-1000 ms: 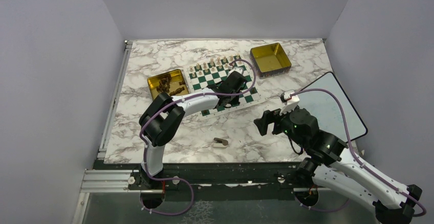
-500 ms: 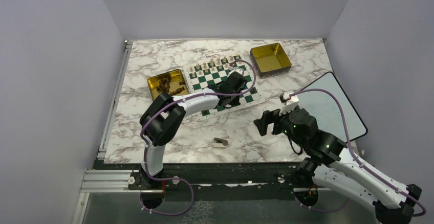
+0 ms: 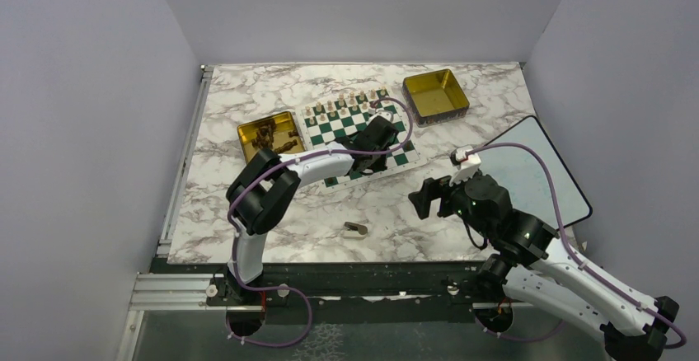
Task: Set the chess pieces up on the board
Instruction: Place the chess piece on the chessboard, then pick up the chess piece from the storage box.
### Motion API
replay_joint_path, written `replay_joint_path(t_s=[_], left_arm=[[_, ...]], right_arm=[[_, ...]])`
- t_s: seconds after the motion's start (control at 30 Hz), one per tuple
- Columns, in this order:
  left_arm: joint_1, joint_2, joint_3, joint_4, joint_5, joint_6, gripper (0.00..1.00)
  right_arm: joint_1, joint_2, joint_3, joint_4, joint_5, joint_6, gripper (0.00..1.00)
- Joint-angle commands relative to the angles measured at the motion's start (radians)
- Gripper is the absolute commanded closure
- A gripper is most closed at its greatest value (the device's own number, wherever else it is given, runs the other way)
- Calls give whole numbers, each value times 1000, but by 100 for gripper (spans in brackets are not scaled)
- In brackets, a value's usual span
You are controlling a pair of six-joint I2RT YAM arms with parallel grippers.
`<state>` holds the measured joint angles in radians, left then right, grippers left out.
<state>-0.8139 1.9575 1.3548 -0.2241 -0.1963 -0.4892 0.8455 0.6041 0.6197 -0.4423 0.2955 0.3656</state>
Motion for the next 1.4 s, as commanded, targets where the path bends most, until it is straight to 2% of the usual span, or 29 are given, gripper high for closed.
replay_joint_path(t_s=[0.0, 0.47, 0.8, 1.0, 1.1, 1.37], left_arm=[[-10, 23, 38, -36, 22, 8, 68], [-4, -53, 135, -124, 61, 8, 60], [70, -160, 139, -206, 35, 32, 60], [183, -264, 73, -238, 20, 60, 60], [262, -312, 43, -253, 29, 79, 60], [447, -348, -8, -274, 6, 127, 65]], right_arm=[[7, 8, -12, 10, 21, 0, 0], [7, 19, -23, 45, 8, 28, 0], [6, 62, -13, 33, 102, 97, 0], [7, 91, -3, 21, 124, 137, 0], [7, 103, 21, 7, 88, 120, 0], [7, 68, 22, 21, 88, 117, 1]])
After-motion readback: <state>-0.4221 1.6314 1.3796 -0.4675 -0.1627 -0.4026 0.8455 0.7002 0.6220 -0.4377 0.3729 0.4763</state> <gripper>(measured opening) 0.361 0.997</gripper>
